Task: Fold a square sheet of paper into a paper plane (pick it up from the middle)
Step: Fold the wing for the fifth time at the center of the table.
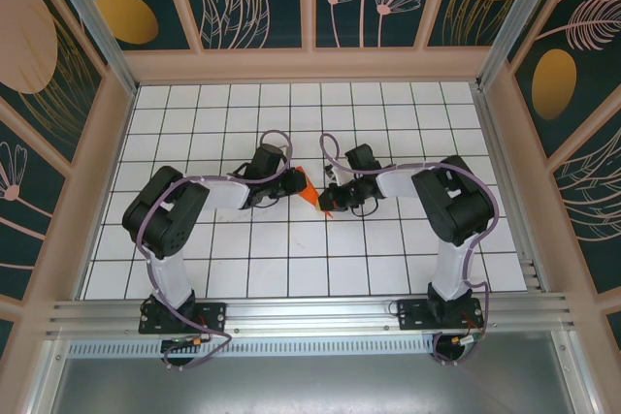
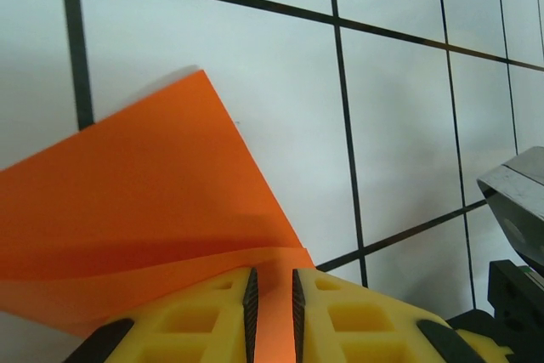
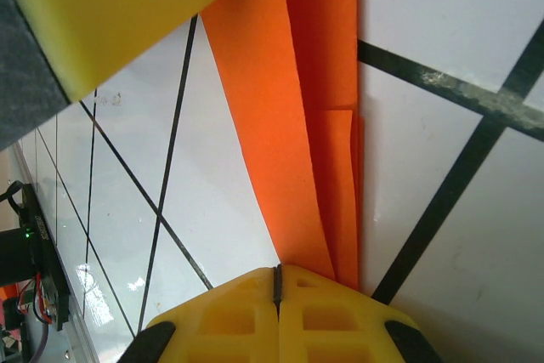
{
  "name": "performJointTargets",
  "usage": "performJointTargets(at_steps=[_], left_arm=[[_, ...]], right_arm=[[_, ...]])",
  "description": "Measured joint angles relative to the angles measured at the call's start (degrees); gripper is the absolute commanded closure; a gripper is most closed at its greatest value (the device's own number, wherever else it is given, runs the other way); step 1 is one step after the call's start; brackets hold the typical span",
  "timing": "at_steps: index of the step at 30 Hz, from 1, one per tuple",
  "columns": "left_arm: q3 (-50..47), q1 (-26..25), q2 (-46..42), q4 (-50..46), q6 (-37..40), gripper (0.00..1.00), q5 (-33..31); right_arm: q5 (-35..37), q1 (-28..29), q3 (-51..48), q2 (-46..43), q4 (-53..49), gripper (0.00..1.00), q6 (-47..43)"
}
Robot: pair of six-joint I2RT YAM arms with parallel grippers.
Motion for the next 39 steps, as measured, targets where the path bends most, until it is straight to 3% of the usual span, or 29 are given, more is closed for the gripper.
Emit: performJointTargets(at_steps=[22,39], left_arm=[[-0.2,1.3,1.8,1.0,1.5,0.79,-1.7],[0.7,4.8,2.7,0.8,1.8,0.78,1.8]], right_arm=[[-0.9,-0.3,-0.4,0.3,0.7,1.00,0.0],[-1.3,-0.6,-1.0,0.3,1.6,1.00,0.0]])
